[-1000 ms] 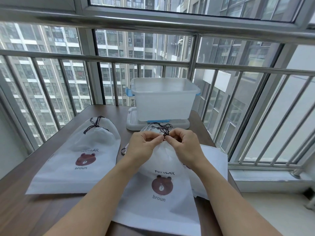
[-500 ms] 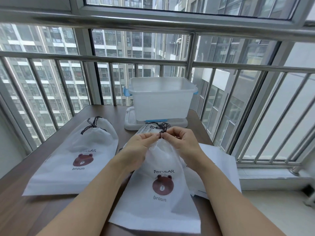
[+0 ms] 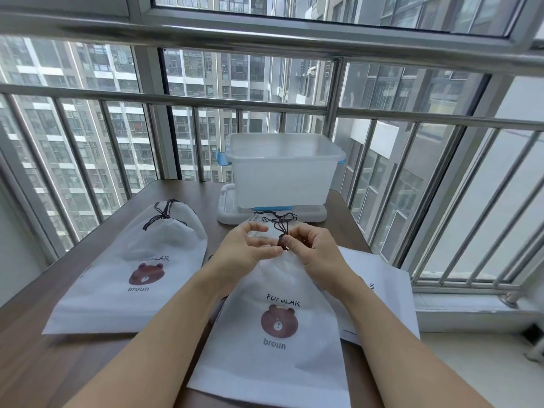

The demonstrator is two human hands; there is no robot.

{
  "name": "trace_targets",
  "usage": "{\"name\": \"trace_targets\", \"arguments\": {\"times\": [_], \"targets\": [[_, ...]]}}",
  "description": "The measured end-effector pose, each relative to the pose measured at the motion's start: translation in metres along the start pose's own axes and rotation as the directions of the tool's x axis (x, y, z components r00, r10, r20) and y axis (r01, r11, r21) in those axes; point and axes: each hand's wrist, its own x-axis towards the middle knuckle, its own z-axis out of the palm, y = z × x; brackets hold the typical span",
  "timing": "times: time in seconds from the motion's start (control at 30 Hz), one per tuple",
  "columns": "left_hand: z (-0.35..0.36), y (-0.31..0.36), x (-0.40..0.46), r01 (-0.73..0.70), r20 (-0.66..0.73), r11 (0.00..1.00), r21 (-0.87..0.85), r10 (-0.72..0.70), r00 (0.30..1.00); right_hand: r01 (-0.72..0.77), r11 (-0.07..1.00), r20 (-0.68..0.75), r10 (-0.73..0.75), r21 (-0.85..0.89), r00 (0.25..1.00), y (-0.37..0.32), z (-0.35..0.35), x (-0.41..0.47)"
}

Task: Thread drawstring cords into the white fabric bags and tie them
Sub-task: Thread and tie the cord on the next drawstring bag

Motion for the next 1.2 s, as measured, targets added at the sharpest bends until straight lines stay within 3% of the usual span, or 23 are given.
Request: {"name": "trace_targets", "arguments": {"times": [0.2,0.27,0.37,0.5,0.63,0.87,1.07,1.13,1.2], "targets": [[-0.001,-0.002,0.002,0.046,0.088,0.988,-0.147,-0.033,0.996,0.012,1.000,-0.001,-0.012,-0.018,1.000,-0.001,0.000,0.000],[0.000,-0.004,0.002,-0.004,0.094,0.998,-0.063,0.010,0.996,0.016,0.998,0.000,-0.016,-0.064,1.000,-0.001,0.000,-0.001],[0.006,-0.005,0.001,-0.163,-0.017,0.973,0.165,0.168,0.986,0.005,0.995,0.006,-0.004,-0.104,1.000,0.000,0.001,-0.001],[0.010,-0.005,-0.002,-0.338,-0.060,0.881,0.331,0.377,0.924,-0.014,0.995,0.034,0.018,-0.101,0.999,0.002,-0.001,0.001],[0.007,-0.005,-0.002,-0.414,-0.072,0.779,0.471,0.502,0.862,-0.052,0.997,0.044,0.054,-0.051,0.998,0.002,-0.003,0.000],[0.000,-0.004,0.000,-0.615,0.179,0.454,0.645,0.693,0.698,-0.159,0.979,0.157,0.138,0.128,0.978,-0.001,-0.007,-0.002],[-0.002,-0.006,0.005,-0.685,0.214,0.364,0.631,0.767,0.605,-0.226,0.951,0.160,0.194,0.212,0.968,-0.003,-0.006,-0.002],[0.003,-0.006,0.006,-0.630,0.137,0.452,0.632,0.735,0.665,-0.234,0.929,0.170,0.191,0.286,0.967,-0.003,-0.004,-0.001],[0.012,-0.007,0.005,-0.477,-0.037,0.727,0.495,0.566,0.823,-0.221,0.917,0.156,0.178,0.331,0.972,-0.004,-0.003,-0.001]]}}
